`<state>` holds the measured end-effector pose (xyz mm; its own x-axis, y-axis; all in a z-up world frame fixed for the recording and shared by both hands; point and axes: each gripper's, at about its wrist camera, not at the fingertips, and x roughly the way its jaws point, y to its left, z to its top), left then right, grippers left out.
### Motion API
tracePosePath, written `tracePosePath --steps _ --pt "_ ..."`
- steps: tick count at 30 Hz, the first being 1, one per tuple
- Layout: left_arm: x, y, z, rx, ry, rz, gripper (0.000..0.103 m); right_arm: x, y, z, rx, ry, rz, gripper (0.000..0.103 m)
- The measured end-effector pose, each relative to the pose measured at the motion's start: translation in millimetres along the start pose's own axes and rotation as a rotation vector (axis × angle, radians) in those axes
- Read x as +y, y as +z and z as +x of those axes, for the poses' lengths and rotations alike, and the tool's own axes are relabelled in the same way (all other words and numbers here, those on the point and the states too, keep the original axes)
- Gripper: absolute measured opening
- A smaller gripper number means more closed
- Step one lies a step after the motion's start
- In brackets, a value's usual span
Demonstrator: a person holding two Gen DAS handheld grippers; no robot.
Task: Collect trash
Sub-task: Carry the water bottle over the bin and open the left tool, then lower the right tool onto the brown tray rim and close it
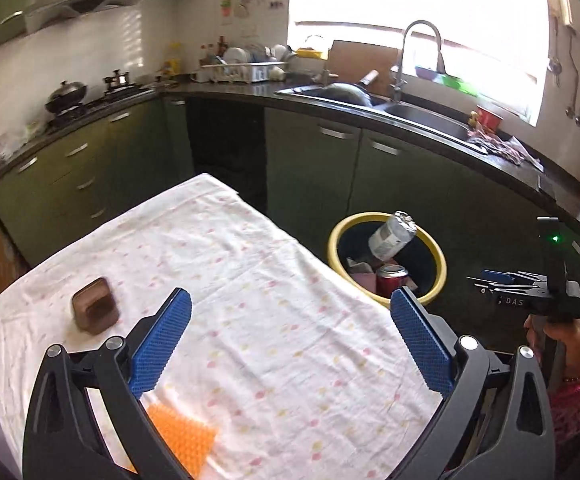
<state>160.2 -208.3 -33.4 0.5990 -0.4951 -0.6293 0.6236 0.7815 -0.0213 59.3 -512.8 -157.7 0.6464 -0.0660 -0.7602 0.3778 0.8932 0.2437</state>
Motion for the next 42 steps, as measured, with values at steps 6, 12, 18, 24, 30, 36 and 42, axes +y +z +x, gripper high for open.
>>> tracePosePath --steps 6,12,18,24,30,36,42 --pt "73 -62 -61 -0.023 0.157 -0.194 0.098 50 -3 12 0.042 0.063 -0.118 0.063" --pt "123 -121 -114 -0.022 0.295 -0.313 0.098 123 -2 22 0.072 0.164 -0.278 0.063" --pt "142 -156 -150 -0.053 0.366 -0.370 0.098 223 8 28 0.080 0.293 -0.448 0.066" --pt "146 -161 -154 -0.070 0.361 -0.380 0.098 333 33 54 0.116 0.383 -0.544 0.067" --pt "156 -169 -153 -0.063 0.344 -0.389 0.098 410 60 107 0.193 0.338 -0.566 0.055" --pt "168 -181 -146 -0.038 0.332 -0.412 0.098 441 72 163 0.279 0.252 -0.559 0.040" --pt "176 -186 -139 -0.025 0.323 -0.418 0.098 457 68 189 0.308 0.187 -0.579 0.027"
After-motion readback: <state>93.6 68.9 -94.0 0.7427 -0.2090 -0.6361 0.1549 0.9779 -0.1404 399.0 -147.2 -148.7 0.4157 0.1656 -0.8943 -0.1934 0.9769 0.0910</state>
